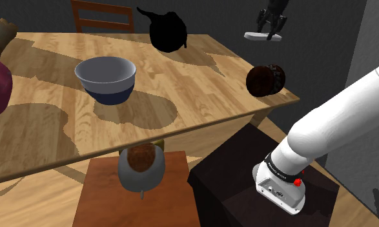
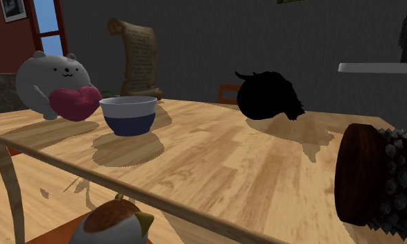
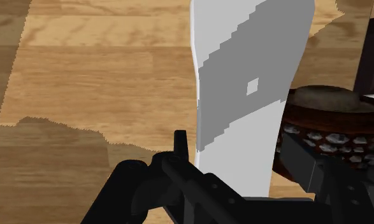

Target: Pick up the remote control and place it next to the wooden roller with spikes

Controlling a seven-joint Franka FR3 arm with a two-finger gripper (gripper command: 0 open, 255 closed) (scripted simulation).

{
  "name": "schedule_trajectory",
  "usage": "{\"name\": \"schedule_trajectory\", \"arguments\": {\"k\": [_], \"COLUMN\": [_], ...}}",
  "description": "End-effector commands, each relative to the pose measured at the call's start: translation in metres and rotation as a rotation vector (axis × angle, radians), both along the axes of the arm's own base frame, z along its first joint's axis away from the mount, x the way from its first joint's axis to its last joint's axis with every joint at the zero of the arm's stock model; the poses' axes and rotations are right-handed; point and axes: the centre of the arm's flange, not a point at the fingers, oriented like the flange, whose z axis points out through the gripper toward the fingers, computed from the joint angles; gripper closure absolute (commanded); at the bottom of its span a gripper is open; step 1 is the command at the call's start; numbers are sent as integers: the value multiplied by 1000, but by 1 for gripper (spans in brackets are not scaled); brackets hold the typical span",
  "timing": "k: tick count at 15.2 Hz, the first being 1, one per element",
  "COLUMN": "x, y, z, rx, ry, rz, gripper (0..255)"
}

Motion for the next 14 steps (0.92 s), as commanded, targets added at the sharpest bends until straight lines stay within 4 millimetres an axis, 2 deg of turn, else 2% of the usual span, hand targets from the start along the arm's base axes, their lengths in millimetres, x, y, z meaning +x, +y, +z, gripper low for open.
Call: {"name": "schedule_trajectory", "arguments": {"k": [1, 9, 14], "x": [-15, -68, -68], "y": [-22, -111, -111], "z": [2, 2, -24], "rx": [0, 0, 0], "ry": [0, 0, 0], "rz": [2, 2, 2], "gripper": [255, 255, 255]}}
